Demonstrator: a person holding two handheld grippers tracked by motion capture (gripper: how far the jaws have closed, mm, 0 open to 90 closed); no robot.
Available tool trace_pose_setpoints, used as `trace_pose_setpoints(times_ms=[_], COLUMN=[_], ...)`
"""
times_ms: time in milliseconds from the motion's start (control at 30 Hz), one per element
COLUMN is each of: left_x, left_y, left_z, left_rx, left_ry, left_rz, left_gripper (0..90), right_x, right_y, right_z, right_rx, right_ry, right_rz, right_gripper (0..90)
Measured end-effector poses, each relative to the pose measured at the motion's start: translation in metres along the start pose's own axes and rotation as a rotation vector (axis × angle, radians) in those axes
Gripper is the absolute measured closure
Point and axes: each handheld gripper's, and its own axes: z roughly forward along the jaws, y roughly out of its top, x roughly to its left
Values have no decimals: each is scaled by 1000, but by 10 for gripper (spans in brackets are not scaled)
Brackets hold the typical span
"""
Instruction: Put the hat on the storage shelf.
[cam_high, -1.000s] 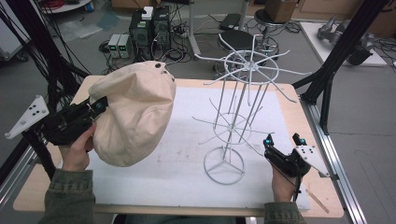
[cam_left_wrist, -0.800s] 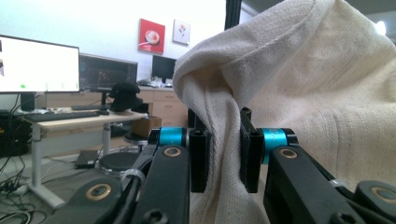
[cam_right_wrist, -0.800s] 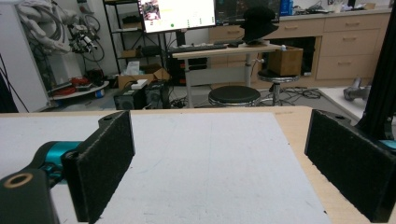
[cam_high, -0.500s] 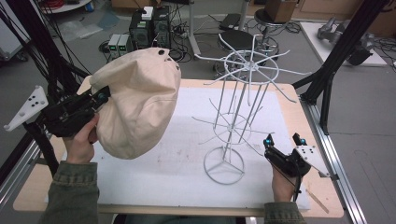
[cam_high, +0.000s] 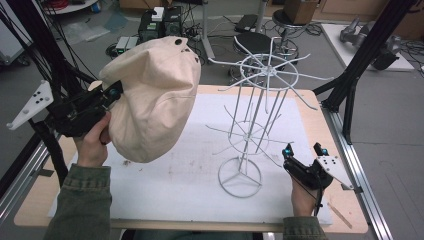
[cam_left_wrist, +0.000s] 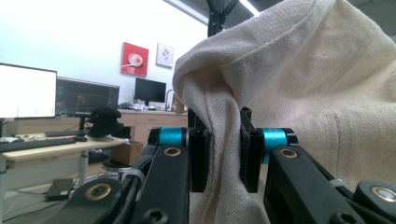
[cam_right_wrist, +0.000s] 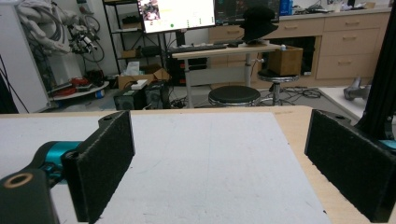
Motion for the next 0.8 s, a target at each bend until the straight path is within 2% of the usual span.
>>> trace_pose_setpoints(times_ms=[300,433,633,800], left_x=[-1,1,3,5], left_y=[11,15,18,15], left_z=[23,32,45,57], left_rx=[-24,-33,-22,-15], left_ry=[-44,-66,-100,-138], left_rz=[-8,-26,-41,-75], left_gripper=[782,781,781,781], right_x=[0,-1,-1,0], right_y=[0,0,0,0], right_z=[0,0,1,1], right_rx=[-2,3,4,7], right_ry=[1,2,3,5], right_rz=[3,-3,-4,1], right_gripper=[75,75,75,75])
